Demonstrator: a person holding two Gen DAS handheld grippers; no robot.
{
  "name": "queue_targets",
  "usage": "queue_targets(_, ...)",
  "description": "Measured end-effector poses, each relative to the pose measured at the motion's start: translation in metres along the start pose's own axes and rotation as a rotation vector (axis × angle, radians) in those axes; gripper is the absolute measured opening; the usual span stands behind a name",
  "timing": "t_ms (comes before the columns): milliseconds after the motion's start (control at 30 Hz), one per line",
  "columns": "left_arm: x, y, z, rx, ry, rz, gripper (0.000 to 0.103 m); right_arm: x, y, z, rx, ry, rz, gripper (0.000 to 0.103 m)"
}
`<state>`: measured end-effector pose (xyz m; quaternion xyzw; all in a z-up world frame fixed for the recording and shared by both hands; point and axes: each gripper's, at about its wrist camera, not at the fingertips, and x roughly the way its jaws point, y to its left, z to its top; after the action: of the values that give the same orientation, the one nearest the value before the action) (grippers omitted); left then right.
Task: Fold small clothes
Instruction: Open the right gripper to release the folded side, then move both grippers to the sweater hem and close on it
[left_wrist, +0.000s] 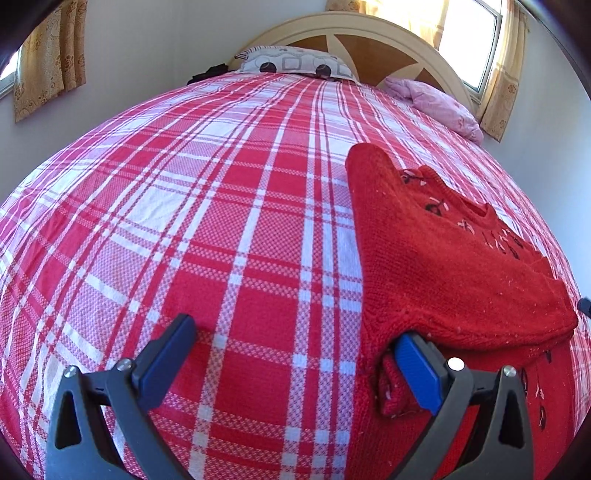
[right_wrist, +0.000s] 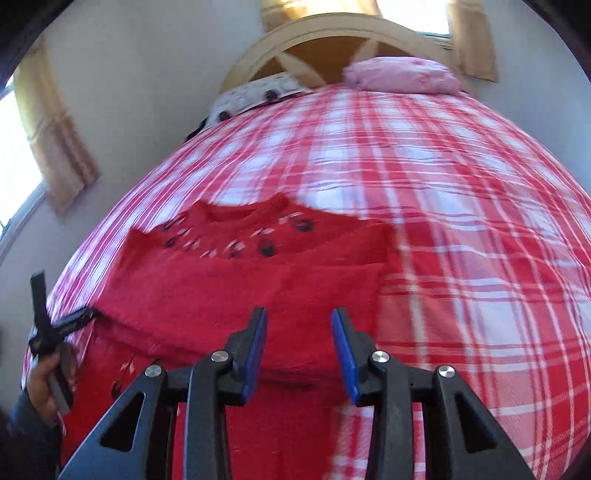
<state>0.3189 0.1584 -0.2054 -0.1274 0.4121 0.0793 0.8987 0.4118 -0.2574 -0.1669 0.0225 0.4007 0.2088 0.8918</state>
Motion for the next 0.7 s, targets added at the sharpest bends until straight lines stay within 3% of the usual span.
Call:
queue_targets(67,0.000,0.000,0.000,-0.001,0.000,-0.001,0.103,0.011,0.012,-0.005,-0.021,0.039,0.034,0.038)
queue_targets(267,0.000,0.000,0.000,-0.004,0.000,-0.005,0.103,0.035,0.004,-0.020,0.011,0.106,0.032,0.038)
queue_targets(500,-0.001,0.005,-0.002,-0.037,-0.007,-0.034,0.103,0.030,0.008,-0.023,-0.008,0.102,0.027,0.038)
queue_targets(567,-0.002,0.005,-0.001,-0.046,-0.013,-0.039,0.103,0.019,0.009,-0.024,-0.009,0.054,0.013,0.038)
queue_targets(633,-0.004,0.009,-0.001,-0.068,-0.019,-0.051,0.103,0.015,0.007,-0.024,0.001,0.033,0.022,0.043)
queue_targets(700,-0.005,0.013,-0.002,-0.092,-0.024,-0.062,0.103,0.024,0.003,-0.028,0.001,0.086,0.033,0.047)
